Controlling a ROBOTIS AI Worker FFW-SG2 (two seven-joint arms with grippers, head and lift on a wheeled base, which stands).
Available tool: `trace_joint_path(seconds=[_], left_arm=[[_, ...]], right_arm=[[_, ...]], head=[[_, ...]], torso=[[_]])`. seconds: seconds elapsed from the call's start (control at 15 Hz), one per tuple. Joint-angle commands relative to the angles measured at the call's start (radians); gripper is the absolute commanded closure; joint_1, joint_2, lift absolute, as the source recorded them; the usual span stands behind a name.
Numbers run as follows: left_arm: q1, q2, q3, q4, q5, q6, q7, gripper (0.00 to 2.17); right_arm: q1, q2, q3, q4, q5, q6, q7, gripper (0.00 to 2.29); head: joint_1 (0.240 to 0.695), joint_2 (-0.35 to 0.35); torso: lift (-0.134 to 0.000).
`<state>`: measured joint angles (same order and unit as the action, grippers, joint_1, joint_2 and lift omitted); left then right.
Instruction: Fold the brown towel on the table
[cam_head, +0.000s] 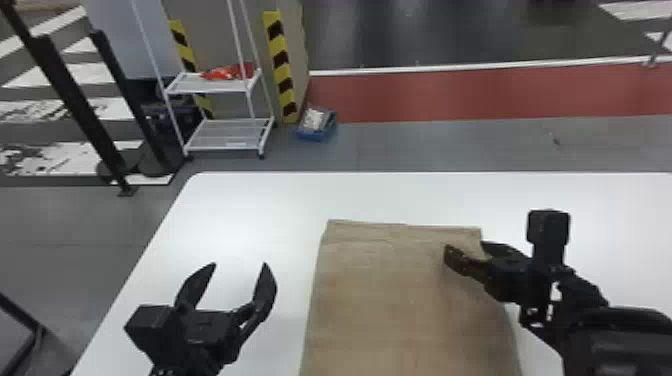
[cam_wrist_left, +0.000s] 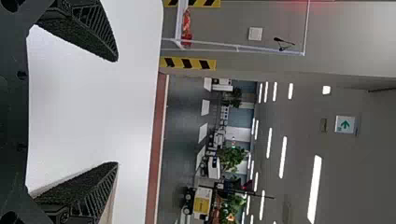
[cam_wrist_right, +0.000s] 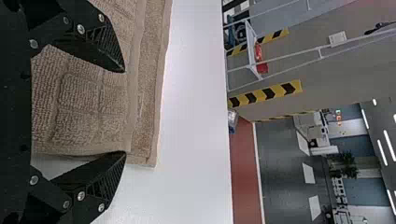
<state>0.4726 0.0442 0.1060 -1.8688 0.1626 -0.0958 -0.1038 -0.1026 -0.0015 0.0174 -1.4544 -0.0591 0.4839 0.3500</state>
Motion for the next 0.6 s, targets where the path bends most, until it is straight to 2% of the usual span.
trace_joint_path(seconds=[0.0,0.13,0.53], left_arm=[[0.0,0.0,0.001,0.003,0.0,0.0,-0.001,0.08],[0.0,0.0,0.001,0.003,0.0,0.0,-0.001,0.08],[0.001,0.0,0.001,0.003,0.0,-0.003,-0.002,0.08]], right_arm=[[0.006,0.002,0.007,-0.001,-0.001,-0.003,0.003,0.38],[0.017,0.002,0.012,-0.012,-0.004,-0.012,0.003,0.45],[0.054,0.002,0.013,-0.083,-0.018,-0.018,0.003,0.45]], head=[[0.695,0.148],[0.695,0.155],[0.695,0.163]], torso=[[-0.113],[-0.113],[-0.113]])
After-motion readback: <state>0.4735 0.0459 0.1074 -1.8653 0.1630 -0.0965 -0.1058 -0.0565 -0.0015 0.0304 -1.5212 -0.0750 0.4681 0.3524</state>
